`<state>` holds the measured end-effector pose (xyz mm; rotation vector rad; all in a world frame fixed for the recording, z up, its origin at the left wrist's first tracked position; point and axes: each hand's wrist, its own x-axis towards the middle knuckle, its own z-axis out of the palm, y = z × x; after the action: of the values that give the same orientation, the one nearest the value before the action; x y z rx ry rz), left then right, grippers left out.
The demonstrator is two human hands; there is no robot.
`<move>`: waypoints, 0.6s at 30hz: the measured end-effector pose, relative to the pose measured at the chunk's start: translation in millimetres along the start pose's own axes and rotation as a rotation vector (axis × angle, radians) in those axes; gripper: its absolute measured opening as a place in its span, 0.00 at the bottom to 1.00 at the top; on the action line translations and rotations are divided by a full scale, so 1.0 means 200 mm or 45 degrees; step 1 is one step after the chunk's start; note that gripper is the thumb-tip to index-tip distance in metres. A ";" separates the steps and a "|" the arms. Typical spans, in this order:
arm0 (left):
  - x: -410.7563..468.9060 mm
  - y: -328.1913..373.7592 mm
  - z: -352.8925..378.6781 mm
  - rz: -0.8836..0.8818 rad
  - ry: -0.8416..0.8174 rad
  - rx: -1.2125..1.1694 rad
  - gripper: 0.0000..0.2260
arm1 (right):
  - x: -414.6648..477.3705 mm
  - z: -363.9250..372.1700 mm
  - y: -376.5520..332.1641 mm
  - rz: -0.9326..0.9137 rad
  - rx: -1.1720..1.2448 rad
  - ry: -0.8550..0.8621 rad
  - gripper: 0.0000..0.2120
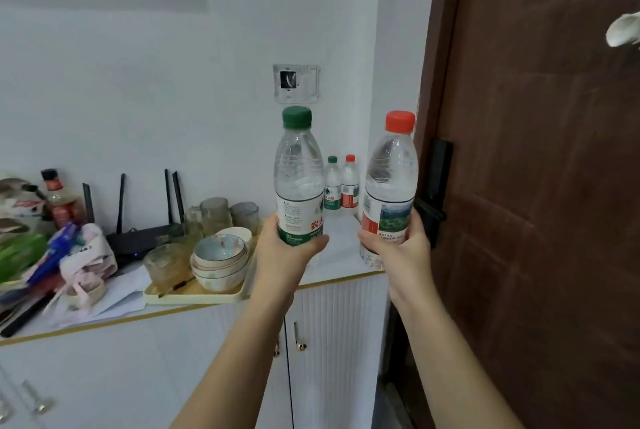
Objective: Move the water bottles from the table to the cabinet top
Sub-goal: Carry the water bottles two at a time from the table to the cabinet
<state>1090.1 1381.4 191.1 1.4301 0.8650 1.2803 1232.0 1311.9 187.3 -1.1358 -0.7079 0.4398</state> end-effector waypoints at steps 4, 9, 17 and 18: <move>0.13 -0.10 0.03 -0.049 -0.022 -0.023 0.25 | 0.12 0.04 0.12 0.050 -0.032 0.025 0.31; 0.30 -0.20 0.12 -0.093 -0.020 -0.030 0.25 | 0.29 0.06 0.27 0.112 -0.052 0.045 0.33; 0.64 -0.42 0.36 -0.073 0.027 -0.001 0.24 | 0.71 0.06 0.53 0.139 -0.091 -0.013 0.32; 0.69 -0.45 0.41 -0.078 0.040 -0.004 0.24 | 0.79 0.05 0.57 0.142 -0.092 -0.029 0.32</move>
<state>1204.5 1518.2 145.8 1.3744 0.9206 1.2601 1339.5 1463.5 129.7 -1.2444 -0.6870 0.5254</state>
